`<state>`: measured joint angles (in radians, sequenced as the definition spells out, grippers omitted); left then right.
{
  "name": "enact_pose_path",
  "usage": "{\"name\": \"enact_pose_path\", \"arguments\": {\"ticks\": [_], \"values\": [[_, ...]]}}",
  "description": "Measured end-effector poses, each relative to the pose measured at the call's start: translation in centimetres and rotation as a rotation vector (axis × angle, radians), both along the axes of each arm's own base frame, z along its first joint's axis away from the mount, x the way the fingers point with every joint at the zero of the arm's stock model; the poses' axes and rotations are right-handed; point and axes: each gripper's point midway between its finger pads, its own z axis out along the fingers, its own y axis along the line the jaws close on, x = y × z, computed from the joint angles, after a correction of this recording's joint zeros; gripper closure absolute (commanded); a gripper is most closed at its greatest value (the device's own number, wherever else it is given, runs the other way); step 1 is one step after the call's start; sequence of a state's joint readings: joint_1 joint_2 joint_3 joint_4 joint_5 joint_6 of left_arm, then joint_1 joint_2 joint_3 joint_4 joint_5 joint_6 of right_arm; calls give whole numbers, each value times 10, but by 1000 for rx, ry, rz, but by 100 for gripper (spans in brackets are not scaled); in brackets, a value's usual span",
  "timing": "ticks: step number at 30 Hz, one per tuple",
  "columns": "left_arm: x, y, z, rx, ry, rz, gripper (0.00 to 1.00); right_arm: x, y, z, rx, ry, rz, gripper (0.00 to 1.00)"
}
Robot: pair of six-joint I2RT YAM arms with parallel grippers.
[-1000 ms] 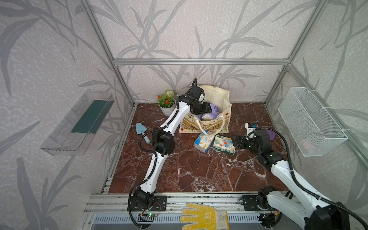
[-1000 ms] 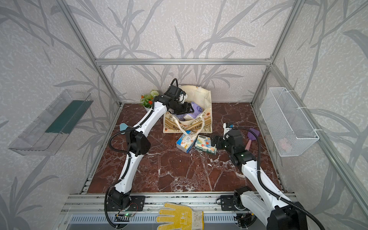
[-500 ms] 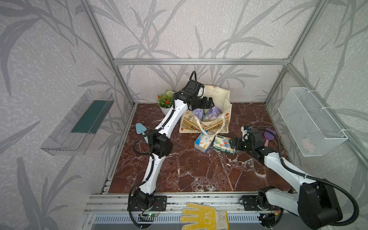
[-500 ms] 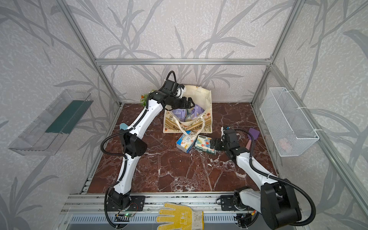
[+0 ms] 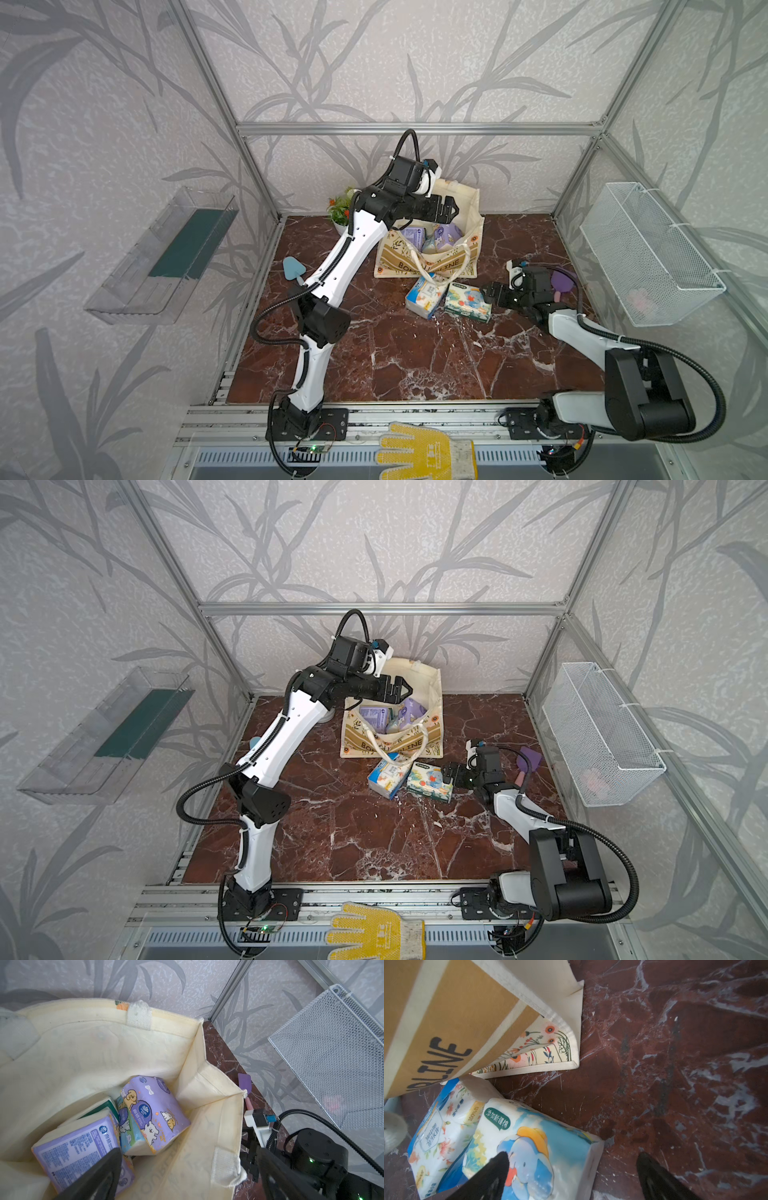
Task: Put tissues into the canvas bag
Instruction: Place the pack of facial tissues in the canvas bag, then pick up the pack of facial tissues from the center of the board.
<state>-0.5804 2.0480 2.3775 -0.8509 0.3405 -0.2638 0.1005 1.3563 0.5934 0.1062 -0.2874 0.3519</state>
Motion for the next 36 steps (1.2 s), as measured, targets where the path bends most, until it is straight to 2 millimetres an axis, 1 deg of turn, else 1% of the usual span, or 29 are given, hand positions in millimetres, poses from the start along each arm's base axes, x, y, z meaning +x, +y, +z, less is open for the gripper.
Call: {"name": "enact_pose_path", "arguments": {"ticks": [4,7,14,20,23,27,31,34,36], "values": [[-17,7,-1,5,-15,5,1,1,6,-5,29,8,38,4],[-25,13,-6,10,-25,18,1,3,12,-9,48,27,71,4],[-43,41,-26,32,-38,99,1,11,21,-9,75,23,113,4],[-56,64,-33,31,-62,170,1,21,27,-6,97,18,141,5],[-61,74,-41,37,-61,204,1,22,30,-5,111,17,156,7],[-65,85,-52,49,-60,247,1,19,35,-9,133,33,176,12],[-69,95,-60,63,-60,280,1,14,39,-10,148,53,196,15],[-71,101,-62,69,-66,302,1,4,41,-13,150,72,204,15],[-74,106,-64,71,-65,316,1,-7,44,-12,149,85,213,16]]}}
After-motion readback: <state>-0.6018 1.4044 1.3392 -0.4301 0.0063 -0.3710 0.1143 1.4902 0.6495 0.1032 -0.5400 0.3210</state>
